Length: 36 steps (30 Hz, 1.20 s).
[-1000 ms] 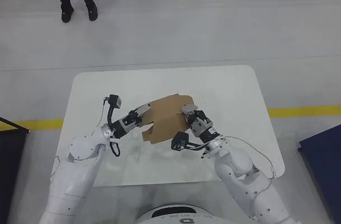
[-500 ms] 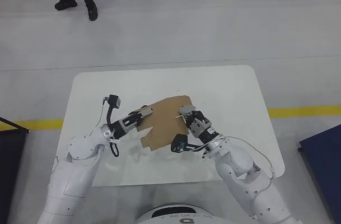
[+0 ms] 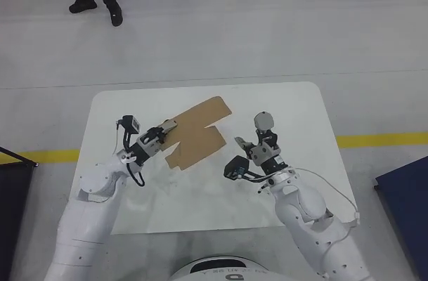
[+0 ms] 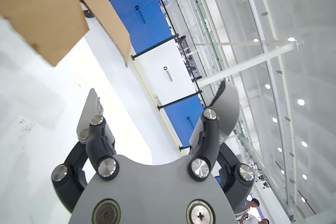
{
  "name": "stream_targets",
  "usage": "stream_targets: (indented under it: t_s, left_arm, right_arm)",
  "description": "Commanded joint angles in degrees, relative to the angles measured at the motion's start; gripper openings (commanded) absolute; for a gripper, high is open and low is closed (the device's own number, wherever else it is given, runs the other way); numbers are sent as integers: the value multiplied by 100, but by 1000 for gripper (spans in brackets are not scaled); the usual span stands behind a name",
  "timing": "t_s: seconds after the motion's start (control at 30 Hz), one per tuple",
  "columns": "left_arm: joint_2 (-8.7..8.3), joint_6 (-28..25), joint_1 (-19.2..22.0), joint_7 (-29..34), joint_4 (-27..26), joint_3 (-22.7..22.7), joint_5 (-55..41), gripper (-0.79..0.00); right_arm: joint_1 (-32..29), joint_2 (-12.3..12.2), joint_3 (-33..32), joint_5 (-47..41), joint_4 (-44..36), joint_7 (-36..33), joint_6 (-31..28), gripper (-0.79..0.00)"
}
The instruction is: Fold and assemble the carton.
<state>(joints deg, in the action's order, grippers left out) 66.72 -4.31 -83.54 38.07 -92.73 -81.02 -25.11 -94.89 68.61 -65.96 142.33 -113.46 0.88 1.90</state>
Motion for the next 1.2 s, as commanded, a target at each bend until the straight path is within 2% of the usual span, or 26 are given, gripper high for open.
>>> stream_targets:
  t_s: [0.0, 0.07, 0.4, 0.43, 0.5, 0.53, 0.6, 0.63, 0.67, 0.7, 0.77, 0.8, 0.9, 0.97, 1.17]
  left_arm:
    - [-10, 26, 58, -137, -13, 15, 330, -785]
    - [-53, -170, 125, -355, -168, 58, 1484, -785]
    - [-41, -170, 111, -454, -195, 48, 1313, -785]
    - [-16, 65, 62, -447, -168, 77, 803, -785]
    - [50, 773, 88, -276, -106, 40, -832, -785]
    - [88, 1611, 120, -241, 126, 8, -1969, -785]
    - [125, 2267, 271, -280, 364, -91, -3035, -785]
    - [139, 2853, 302, -560, 636, -41, -3367, -785]
    - [167, 3778, 405, -589, 819, 93, -4001, -785]
    - [206, 4062, 513, -643, 1091, 20, -4766, -785]
    - [261, 4688, 722, -1067, 1433, 158, -5436, -785]
    - [306, 4967, 804, -1069, 1618, 193, -6090, -785]
    - [370, 5529, 1086, -1455, 1886, 320, -6981, -785]
    - [364, 5515, 1211, -1691, 1797, 324, -6892, -785]
    - [364, 5515, 1211, -1691, 1797, 324, -6892, -785]
  right_arm:
    - [-85, -15, 26, 101, -58, 138, -71, 0]
    - [-139, -24, 22, 188, -90, 165, -137, 0]
    - [-154, -26, 12, 208, -106, 143, -161, 0]
    - [-154, -26, 12, 208, -106, 143, -161, 0]
    - [-154, -26, 12, 208, -106, 143, -161, 0]
    - [-154, -26, 12, 208, -106, 143, -161, 0]
    - [-154, -21, 22, 110, -120, 162, -158, 0]
    - [-152, -17, 37, 9, -132, 210, -193, 0]
    - [-145, -15, 55, -97, -133, 277, -264, 0]
    - [-128, -10, 92, -245, -114, 356, -358, 0]
    - [-5, -1, 139, -351, 24, 421, -525, 0]
    - [48, 9, 186, -427, 69, 444, -594, 0]
    - [180, 36, 244, -752, 104, 482, -685, 0]
    - [196, 56, 221, -1257, 52, 462, -807, 0]
    - [196, 56, 221, -1257, 52, 462, -807, 0]
